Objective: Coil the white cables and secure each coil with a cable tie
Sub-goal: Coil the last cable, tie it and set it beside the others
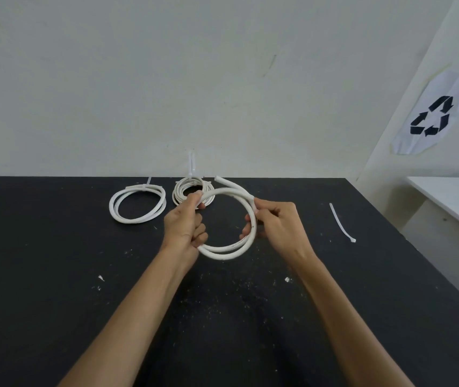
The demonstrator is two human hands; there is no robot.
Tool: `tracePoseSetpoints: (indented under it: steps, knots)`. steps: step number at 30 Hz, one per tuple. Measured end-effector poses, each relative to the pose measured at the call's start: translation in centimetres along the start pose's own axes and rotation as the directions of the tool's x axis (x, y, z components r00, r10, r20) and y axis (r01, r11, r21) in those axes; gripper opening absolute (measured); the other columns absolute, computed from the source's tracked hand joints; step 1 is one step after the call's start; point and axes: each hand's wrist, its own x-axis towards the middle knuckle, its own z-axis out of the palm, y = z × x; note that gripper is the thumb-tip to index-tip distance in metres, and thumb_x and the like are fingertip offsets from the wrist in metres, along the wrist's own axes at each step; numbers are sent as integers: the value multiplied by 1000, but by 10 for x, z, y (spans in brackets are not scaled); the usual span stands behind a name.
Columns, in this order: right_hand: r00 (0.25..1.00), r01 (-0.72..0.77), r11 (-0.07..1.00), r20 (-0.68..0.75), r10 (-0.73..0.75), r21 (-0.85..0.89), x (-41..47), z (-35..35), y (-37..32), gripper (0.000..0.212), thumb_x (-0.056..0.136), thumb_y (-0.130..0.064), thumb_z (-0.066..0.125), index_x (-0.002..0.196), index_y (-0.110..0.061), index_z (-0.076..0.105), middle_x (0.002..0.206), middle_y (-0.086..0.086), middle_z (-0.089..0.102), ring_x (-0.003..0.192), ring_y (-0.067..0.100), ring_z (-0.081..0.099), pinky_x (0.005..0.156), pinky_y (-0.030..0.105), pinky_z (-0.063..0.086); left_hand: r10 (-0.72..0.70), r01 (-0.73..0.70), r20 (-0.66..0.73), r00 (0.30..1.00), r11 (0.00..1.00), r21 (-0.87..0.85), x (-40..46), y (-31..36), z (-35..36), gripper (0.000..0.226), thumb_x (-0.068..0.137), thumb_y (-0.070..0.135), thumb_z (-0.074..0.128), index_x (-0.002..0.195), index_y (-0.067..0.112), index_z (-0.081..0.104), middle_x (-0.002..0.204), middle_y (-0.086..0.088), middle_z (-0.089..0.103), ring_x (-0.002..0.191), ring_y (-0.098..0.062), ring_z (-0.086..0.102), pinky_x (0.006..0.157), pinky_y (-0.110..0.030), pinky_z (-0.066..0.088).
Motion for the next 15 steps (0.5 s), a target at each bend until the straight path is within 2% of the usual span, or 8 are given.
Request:
tracePoseSetpoints:
  steps: [2,3,6,10,11,13,15]
  knots:
    - [1000,-14,997,16,15,-80,2,1,-1,39,113,-19,47,91,-3,76,74,14,76,72,33,78,81,52,66,51,-50,-24,998,998,36,0,-2,1,32,100,33,69,75,17,56,50,6,21,38,-8,15,35,-20,15]
    - [1000,2,988,22,1,-155,2,1,-2,39,113,-22,48,90,-5,74,74,11,77,72,27,78,81,46,66,66,-65,-37,997,997,39,0,-3,1,32,100,33,69,75,16,57,51,5,21,38,-8,16,35,-20,15]
    - [993,117,931,24,-116,-346,-3,5,-4,18,108,-24,60,105,-13,75,73,2,76,68,11,76,66,21,60,97,-94,-40,995,994,62,-2,-4,2,32,101,31,66,75,16,55,52,5,22,39,-8,16,37,-20,14]
    - [984,159,889,-8,-180,-429,-2,3,-3,21,109,-20,60,120,-7,73,73,4,74,61,4,73,56,13,53,126,-132,43,991,976,176,-5,5,4,26,100,24,56,76,14,56,51,5,21,39,-10,16,39,-19,16]
    - [982,165,880,-4,-186,-446,-1,3,-3,23,110,-19,59,122,-6,73,73,4,73,60,3,72,55,13,53,137,-149,72,988,967,207,-6,8,4,24,100,22,53,80,12,60,52,4,21,40,-10,16,40,-19,17]
    - [981,178,868,15,-193,-463,-2,2,-5,26,111,-19,57,129,-8,71,74,6,72,60,1,70,54,13,52,177,-213,156,972,941,264,-6,15,5,25,104,16,44,100,13,68,56,3,28,41,-10,18,40,-20,19]
    - [980,190,862,33,-198,-470,-4,0,-6,28,111,-18,56,134,-9,69,73,6,72,61,2,70,55,12,52,217,-296,255,942,894,336,-6,21,3,45,107,12,31,124,33,67,62,1,39,42,-10,20,41,-20,23]
